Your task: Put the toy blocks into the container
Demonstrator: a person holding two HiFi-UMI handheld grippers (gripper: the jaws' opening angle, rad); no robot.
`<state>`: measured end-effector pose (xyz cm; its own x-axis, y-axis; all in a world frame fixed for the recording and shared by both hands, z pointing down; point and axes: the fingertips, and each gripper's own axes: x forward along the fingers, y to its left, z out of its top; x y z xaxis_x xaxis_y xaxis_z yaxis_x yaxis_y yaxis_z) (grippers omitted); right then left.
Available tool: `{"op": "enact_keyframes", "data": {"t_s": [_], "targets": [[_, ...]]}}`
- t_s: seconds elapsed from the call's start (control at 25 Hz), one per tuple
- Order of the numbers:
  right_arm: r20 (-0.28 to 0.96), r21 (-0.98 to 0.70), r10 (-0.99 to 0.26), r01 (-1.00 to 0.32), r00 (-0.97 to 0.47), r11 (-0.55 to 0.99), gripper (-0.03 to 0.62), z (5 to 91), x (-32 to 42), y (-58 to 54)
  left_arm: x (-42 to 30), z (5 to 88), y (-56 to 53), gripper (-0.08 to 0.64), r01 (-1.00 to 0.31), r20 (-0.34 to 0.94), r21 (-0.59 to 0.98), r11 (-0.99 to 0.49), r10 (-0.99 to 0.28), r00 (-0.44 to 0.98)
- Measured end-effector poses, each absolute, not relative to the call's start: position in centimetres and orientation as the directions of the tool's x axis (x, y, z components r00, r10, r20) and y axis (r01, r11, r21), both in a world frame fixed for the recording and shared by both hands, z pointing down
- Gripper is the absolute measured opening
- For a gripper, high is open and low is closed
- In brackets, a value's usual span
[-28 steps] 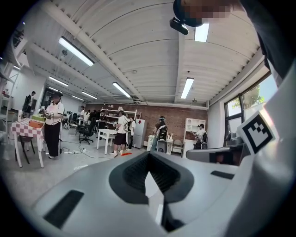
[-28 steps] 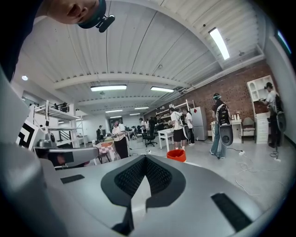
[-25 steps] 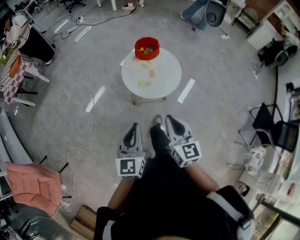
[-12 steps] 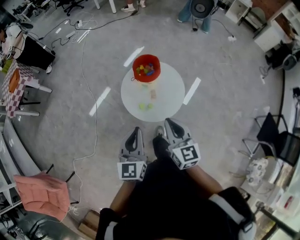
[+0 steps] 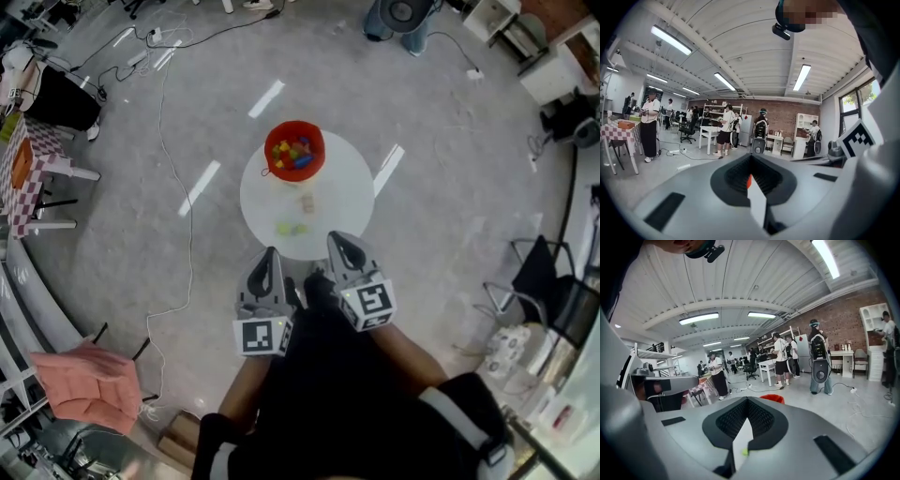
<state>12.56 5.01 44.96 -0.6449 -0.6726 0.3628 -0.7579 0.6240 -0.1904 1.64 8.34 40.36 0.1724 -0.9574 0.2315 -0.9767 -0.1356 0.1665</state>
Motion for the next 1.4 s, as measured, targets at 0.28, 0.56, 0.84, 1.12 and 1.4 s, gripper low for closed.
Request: {"op": "enact_keyframes", "data": {"t_s": [0.28,0.56,0.84,1.12,1.4], "targets": [[0.398,-0.172,-0.720,-0.817,-0.569,0.550,-0.009,48.4,10.6,0.9,-0.8,42.2,3.9,-0.012,-0.957,0.249,0.203,-0.206,-0.935,0.254],[0.504,-0.164,-0.714,-0.866,-0.486,0.473,-0.009,53.0,9.1,-1.0,-1.6,43.5,0.5,-0.012,-0.927,0.250,0.249,-0.280,-0.906,0.341],[0.608,-0.163,-0.671,-0.895,-0.423,0.416,-0.009,59.5,8.8,-2.7,-2.8,44.5,-1.9,-0.011,-0.919,0.272,0.276,-0.281,-0.894,0.355],[0.735,-0.156,-0.569,-0.909,-0.369,0.388,0.010,67.6,9.6,-2.7,-3.6,45.0,-3.3,-0.012,-0.921,0.275,0.267,-0.283,-0.894,0.354],[0.833,-0.160,-0.448,-0.917,-0.323,0.364,0.076,73.8,10.0,-1.6,-3.0,45.8,-3.4,-0.012,-0.919,0.290,0.275,-0.281,-0.887,0.358]]}}
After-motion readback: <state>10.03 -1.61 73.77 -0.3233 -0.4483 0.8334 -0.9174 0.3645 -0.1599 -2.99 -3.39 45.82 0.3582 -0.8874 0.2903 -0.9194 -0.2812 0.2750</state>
